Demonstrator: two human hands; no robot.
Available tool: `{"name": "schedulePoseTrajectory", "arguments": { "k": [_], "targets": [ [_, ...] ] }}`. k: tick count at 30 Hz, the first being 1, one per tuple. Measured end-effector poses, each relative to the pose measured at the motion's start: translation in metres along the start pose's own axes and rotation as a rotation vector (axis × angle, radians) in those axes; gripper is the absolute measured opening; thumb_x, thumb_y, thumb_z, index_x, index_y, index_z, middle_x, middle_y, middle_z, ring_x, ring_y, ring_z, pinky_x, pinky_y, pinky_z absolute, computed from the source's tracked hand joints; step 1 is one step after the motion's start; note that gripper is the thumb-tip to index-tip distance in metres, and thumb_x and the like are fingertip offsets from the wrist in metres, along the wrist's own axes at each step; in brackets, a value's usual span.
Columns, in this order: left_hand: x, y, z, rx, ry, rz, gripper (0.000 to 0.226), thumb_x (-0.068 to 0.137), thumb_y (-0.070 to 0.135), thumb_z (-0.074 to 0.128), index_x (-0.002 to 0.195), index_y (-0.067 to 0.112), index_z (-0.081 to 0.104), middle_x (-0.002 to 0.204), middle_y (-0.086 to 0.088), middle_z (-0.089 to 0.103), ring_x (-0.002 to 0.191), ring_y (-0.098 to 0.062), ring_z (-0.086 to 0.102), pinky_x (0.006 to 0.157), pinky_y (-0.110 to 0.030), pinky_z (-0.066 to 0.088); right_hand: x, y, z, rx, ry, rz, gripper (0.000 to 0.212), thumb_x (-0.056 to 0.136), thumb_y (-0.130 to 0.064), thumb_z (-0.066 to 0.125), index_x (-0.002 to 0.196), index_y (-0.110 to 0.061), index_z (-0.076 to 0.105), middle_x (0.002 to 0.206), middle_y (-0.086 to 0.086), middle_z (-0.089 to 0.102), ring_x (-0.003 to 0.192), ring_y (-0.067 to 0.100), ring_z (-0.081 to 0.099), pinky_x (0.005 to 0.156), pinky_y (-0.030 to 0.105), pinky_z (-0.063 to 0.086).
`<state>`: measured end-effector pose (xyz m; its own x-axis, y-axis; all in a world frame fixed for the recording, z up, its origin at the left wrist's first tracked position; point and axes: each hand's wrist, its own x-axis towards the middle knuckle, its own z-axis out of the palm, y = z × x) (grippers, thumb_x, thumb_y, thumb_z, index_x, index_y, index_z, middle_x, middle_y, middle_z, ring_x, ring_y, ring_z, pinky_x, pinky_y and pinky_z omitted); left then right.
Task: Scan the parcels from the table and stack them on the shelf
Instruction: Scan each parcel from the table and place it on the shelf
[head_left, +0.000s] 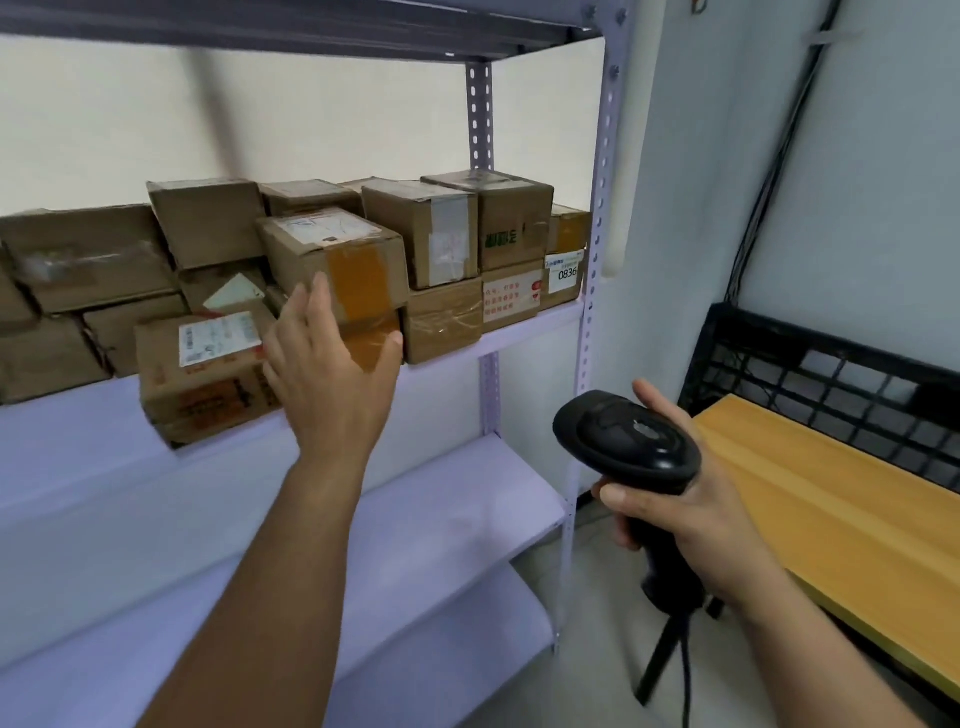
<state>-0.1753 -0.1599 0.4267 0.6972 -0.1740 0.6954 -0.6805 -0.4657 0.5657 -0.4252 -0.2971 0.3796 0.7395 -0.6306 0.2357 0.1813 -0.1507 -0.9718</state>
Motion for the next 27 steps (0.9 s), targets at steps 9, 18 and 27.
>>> {"name": "schedulePoseTrajectory", "arguments": {
  "k": [9,18,27],
  "targets": [
    [-0.094,0.064,0.042,-0.121,-0.298,0.06,0.067,0.088,0.034,0.068,0.146,0.016,0.039,0.144,-0.008,0.044,0.13,-0.026,0.04,0.103,-0.041,0.038,-0.044,0.0,-0.063,0.004,0.089,-0.002,0.103,0.061,-0.008,0.085,0.146,-0.039,0.035,0.078,0.004,0.07,0.05,0.028,0.058,0.047,0.036,0.049],
    [-0.198,0.176,0.097,-0.174,-0.562,0.217,0.072,0.084,0.033,0.073,0.145,0.015,0.04,0.14,-0.008,0.047,0.129,-0.028,0.04,0.107,-0.043,0.034,-0.11,-0.006,-0.174,-0.018,0.221,-0.001,0.1,0.062,-0.007,0.084,0.142,-0.04,0.034,0.083,0.004,0.07,0.048,0.027,0.056,0.043,0.034,0.048],
    [-0.298,0.308,0.137,-0.247,-0.691,0.371,0.072,0.082,0.028,0.075,0.144,0.012,0.043,0.136,-0.013,0.05,0.126,-0.033,0.043,0.104,-0.045,0.034,-0.196,-0.024,-0.311,-0.088,0.39,-0.017,0.101,0.063,-0.008,0.082,0.146,-0.038,0.033,0.086,-0.002,0.069,0.05,0.024,0.058,0.046,0.033,0.05]
  ]
}}
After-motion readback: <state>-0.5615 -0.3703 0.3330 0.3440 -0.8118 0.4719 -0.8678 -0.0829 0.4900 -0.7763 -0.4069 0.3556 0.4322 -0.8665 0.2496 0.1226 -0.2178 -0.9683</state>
